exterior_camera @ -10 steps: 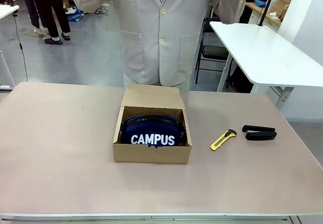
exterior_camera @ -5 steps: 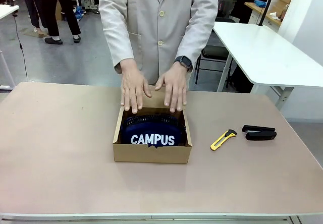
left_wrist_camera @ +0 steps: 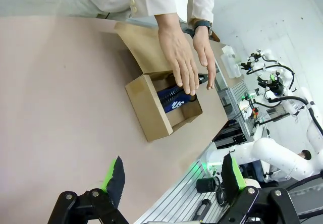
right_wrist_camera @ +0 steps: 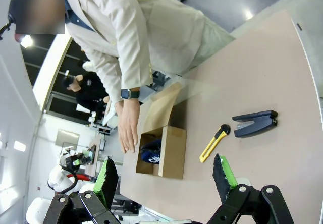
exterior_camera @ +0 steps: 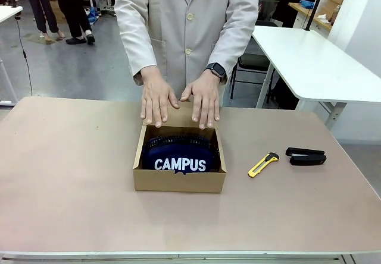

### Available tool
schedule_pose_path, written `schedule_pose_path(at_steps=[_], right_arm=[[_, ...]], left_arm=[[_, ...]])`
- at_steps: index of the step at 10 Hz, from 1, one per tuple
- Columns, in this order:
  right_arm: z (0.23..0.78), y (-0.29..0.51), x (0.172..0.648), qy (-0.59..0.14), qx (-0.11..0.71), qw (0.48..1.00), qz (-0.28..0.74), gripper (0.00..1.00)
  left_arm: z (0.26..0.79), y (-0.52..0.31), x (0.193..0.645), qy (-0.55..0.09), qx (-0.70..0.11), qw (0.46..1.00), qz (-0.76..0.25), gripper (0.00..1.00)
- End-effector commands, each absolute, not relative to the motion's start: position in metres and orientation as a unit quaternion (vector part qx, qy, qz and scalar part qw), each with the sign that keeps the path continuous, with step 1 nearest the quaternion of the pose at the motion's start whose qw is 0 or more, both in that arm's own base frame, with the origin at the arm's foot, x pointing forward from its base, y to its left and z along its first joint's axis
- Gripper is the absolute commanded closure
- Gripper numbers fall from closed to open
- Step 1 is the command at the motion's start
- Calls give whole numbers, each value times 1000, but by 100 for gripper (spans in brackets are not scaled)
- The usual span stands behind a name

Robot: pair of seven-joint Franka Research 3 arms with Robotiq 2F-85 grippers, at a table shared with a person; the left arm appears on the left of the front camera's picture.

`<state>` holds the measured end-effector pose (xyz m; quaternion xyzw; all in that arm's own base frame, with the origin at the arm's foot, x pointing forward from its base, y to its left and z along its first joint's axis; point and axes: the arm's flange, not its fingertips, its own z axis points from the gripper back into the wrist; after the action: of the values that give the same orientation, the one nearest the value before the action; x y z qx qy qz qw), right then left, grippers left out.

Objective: Pack the item into the box.
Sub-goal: Close the Mailer Box.

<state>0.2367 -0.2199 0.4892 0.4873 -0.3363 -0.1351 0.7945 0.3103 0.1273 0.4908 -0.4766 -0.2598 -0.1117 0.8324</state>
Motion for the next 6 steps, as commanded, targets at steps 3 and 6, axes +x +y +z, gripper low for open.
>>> schedule_pose_path(at_steps=[3, 6], right_arm=[[489, -138, 296, -347, 496, 788, -109, 0], [453, -48, 341, -358, 509, 771, -133, 0]], left_arm=[[479, 56, 356, -238, -559, 787, -106, 0], [427, 2, 393, -169, -604, 777, -58, 0]])
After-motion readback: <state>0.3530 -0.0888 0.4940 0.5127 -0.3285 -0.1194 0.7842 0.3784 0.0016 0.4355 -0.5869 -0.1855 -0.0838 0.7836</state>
